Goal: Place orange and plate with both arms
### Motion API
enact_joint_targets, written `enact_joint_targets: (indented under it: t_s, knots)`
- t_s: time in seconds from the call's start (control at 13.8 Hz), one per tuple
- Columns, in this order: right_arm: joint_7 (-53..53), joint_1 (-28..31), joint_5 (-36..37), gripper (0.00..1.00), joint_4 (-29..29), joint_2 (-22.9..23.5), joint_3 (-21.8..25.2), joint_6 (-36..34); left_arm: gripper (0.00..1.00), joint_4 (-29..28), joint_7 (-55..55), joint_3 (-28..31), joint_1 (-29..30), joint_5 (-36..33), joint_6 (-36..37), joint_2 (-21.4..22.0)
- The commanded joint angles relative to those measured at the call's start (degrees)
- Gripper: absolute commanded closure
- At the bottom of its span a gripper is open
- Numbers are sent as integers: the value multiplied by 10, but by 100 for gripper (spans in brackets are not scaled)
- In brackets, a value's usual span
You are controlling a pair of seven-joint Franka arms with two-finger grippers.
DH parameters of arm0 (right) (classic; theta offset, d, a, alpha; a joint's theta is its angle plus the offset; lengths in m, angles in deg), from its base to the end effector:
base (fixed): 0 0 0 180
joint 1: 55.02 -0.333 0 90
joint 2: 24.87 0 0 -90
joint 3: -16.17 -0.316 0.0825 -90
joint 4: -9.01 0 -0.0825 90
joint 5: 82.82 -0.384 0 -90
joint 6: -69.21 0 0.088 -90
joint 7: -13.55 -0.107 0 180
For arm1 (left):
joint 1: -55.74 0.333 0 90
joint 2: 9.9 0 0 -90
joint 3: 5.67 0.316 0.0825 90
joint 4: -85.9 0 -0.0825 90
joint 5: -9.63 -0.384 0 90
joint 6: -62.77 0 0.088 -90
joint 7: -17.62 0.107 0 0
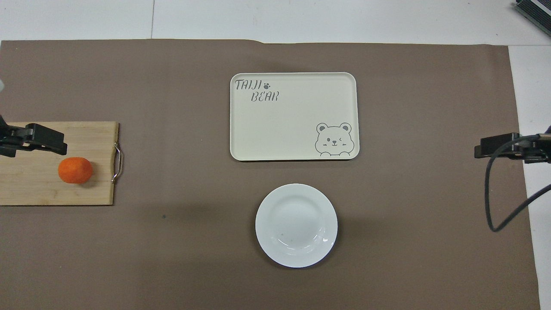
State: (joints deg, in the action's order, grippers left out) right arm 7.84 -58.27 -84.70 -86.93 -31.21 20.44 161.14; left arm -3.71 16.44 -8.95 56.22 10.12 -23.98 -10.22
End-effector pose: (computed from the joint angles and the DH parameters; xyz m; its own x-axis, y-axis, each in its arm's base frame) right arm 0.5228 -0.0082 0.6379 0.9924 -0.1181 0.0360 -0.1164 -0.9922 -0.0448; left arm 0.5494 -0.0277 0.6198 0.9980 -0.0287 -0.0556 -0.0283 -0.9996 0.0077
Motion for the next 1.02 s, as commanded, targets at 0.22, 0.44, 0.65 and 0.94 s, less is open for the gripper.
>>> enact_joint_targets:
  t_s: [0.22, 0.44, 0.65, 0.94]
  knots:
    - [14, 8, 5, 0, -4, -5, -4, -7, 0, 2, 8, 3, 0, 5, -17, -1]
    - [14, 8, 5, 0, -4, -5, -4, -7, 0, -1, 9, 3, 1, 5, -18, 0]
    - [14, 8, 4, 0, -4, -5, -4, -7, 0, -14, 10, 3, 2, 5, -24, 4]
    - [14, 8, 4, 0, -4, -5, -4, -7, 0, -36, 35, 4, 19, 6, -40, 7]
